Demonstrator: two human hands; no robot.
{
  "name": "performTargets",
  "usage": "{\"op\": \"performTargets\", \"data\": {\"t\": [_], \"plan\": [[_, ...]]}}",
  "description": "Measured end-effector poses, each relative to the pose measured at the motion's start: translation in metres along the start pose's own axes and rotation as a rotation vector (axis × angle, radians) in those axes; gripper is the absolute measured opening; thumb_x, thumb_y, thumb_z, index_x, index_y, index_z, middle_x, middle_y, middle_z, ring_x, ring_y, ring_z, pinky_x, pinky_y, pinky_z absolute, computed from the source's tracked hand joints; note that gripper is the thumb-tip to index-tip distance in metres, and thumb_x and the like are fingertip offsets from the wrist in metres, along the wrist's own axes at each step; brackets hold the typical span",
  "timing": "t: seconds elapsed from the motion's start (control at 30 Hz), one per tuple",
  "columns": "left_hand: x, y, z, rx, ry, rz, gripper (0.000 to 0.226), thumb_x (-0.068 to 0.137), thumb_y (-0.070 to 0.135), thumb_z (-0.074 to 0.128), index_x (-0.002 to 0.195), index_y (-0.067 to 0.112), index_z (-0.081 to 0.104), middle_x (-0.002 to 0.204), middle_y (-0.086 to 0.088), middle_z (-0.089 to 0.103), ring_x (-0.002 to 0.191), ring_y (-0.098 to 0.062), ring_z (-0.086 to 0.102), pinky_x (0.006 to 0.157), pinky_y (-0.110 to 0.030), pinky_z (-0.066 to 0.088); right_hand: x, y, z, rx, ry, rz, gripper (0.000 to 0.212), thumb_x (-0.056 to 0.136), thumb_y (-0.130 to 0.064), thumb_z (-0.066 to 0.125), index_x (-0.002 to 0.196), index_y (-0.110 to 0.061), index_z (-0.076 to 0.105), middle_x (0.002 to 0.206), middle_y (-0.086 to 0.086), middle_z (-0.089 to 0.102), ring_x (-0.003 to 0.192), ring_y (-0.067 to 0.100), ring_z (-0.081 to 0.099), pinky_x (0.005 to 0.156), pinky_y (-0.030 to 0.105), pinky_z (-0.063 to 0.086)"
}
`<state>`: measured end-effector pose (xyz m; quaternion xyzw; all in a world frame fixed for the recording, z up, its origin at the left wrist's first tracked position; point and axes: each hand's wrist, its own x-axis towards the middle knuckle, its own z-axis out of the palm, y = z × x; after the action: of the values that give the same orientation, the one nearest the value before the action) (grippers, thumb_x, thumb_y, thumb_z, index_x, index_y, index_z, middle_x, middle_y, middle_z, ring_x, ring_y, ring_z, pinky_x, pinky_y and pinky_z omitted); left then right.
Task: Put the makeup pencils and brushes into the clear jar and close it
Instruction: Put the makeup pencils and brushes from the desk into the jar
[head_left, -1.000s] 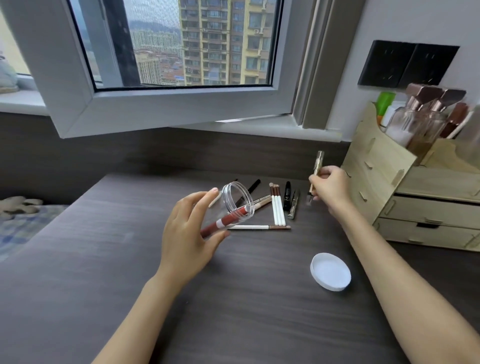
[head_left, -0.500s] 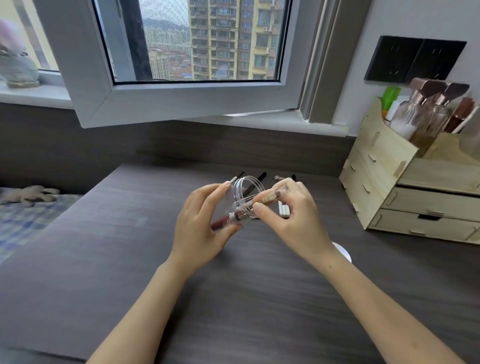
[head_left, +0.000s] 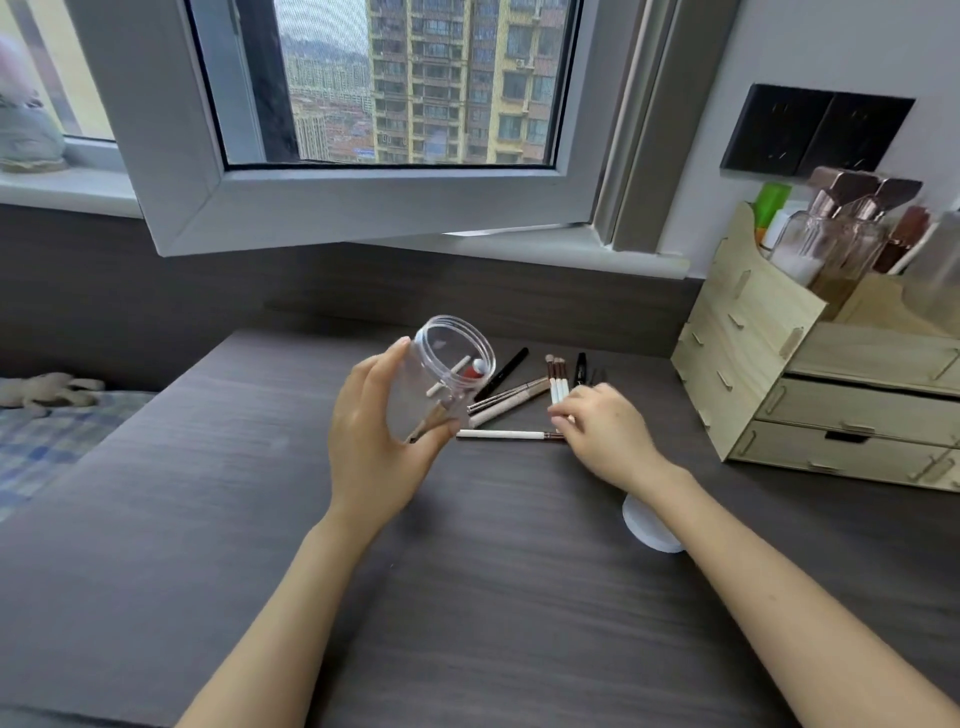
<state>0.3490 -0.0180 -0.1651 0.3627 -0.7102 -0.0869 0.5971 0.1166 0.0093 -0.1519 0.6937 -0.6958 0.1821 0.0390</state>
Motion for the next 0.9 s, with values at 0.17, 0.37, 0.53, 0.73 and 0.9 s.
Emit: {"op": "performTargets", "data": {"t": [0.17, 0.37, 0.53, 0.73, 0.9], "plan": [[0.002, -0.006, -0.005, -0.078, 0.063, -0.099, 0.08, 0.064, 0.023, 0.082, 0.134, 0.017, 0.044, 0.123, 0.004, 0.053, 0.113, -0.015, 0.053, 0.098, -0.03, 0.043, 0.013, -0.007, 0.024, -0.421, -0.032, -0.201, 0.013, 0.053, -0.023, 0.086, 0.055, -0.019, 0.074, 0.058, -0.001, 0.065, 0.061, 0.025, 0.061, 0.049, 0.028, 0.046], [0.004, -0.006, -0.007, -0.111, 0.094, -0.155, 0.082, 0.064, 0.023, 0.082, 0.135, 0.009, 0.044, 0.126, 0.002, 0.052, 0.116, -0.011, 0.051, 0.101, -0.03, 0.042, 0.01, -0.005, 0.03, -0.418, 0.063, -0.232, 0.02, 0.052, -0.01, 0.083, 0.052, -0.016, 0.064, 0.054, 0.0, 0.06, 0.057, 0.024, 0.059, 0.047, 0.026, 0.042], [0.004, -0.006, -0.006, -0.046, 0.069, -0.108, 0.08, 0.063, 0.021, 0.083, 0.133, 0.018, 0.045, 0.123, 0.006, 0.052, 0.113, -0.012, 0.051, 0.098, -0.021, 0.039, -0.007, -0.006, 0.0, 0.166, 0.15, 0.093, 0.013, 0.094, -0.017, 0.048, 0.094, -0.012, 0.06, 0.077, 0.002, 0.066, 0.073, 0.027, 0.059, 0.061, 0.035, 0.039], [-0.001, 0.0, -0.002, 0.096, -0.056, 0.102, 0.076, 0.061, 0.018, 0.083, 0.129, 0.014, 0.049, 0.12, -0.009, 0.059, 0.11, -0.019, 0.051, 0.098, -0.005, 0.027, -0.04, -0.013, -0.058, 0.351, 0.357, -0.063, 0.014, 0.092, -0.026, 0.053, 0.091, -0.022, 0.066, 0.068, -0.01, 0.057, 0.067, 0.014, 0.048, 0.06, 0.027, 0.037], [-0.009, 0.006, 0.005, 0.096, -0.191, 0.216, 0.072, 0.066, 0.026, 0.079, 0.129, 0.02, 0.047, 0.124, 0.001, 0.054, 0.111, -0.019, 0.051, 0.096, -0.016, 0.034, -0.051, -0.039, -0.063, 0.173, 0.334, -0.327, 0.033, 0.075, 0.009, 0.052, 0.095, -0.009, 0.072, 0.078, 0.006, 0.065, 0.076, 0.018, 0.047, 0.071, 0.016, 0.037]]}}
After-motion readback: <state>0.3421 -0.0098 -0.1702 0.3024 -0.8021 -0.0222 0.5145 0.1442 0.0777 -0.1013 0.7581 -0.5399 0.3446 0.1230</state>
